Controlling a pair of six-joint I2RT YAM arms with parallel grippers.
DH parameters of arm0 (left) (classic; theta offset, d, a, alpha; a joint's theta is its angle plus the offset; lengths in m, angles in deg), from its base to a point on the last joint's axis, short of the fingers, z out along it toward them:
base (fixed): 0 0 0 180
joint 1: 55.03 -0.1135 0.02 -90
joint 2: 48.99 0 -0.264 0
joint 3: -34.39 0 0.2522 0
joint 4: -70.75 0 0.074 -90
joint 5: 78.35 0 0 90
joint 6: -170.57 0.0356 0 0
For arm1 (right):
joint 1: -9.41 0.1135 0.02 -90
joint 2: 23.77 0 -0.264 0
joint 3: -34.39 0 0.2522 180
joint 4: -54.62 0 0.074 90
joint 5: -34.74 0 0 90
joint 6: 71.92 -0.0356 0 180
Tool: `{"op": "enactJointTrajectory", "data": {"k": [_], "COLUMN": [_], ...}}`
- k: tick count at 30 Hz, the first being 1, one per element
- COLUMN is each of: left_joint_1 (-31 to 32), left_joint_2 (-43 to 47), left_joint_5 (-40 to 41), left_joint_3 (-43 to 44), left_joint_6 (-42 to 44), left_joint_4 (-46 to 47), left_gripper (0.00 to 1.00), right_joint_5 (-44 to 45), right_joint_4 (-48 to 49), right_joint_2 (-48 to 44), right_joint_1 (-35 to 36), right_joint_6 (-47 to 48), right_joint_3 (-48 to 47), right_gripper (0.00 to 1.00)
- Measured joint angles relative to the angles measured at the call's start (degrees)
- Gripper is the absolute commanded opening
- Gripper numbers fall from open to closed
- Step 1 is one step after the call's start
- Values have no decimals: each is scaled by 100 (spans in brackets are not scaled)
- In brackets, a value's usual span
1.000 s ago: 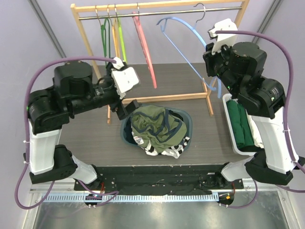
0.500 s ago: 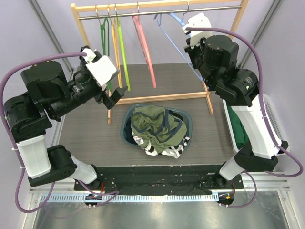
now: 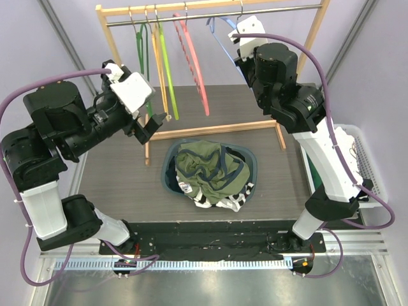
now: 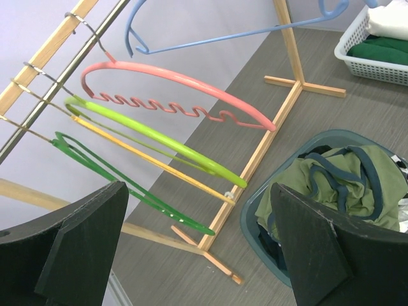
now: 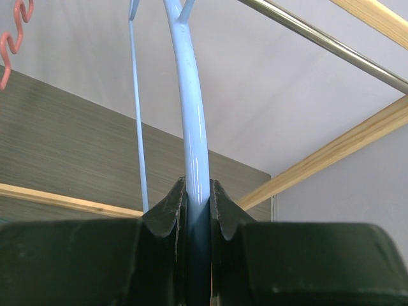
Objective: Remove the tank top from the hanger
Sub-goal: Place the hanger at the clothesline.
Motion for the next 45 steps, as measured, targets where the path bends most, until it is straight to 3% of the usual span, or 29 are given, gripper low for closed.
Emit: {"op": "enactJointTrajectory", "data": {"k": [8, 17, 45], "left_joint_1": [-214, -313, -372], "left_joint_2": [116, 66, 46], "left_joint_5": [28, 358, 160], "left_joint_3": [-190, -1185, -1051], "left_joint_6": [-195, -492, -581], "left_joint_4": [57, 483, 575], "left_gripper": [98, 96, 93], "right_joint_5": [-37, -46, -614], "right_joint_4": [122, 341, 511], "right_joint_2": [146, 348, 584], "right_joint_1": [0, -24, -584], "right_joint_6": [-2, 101, -227], "right_joint_3": [-186, -212, 42], "right_gripper": [1, 1, 1]}}
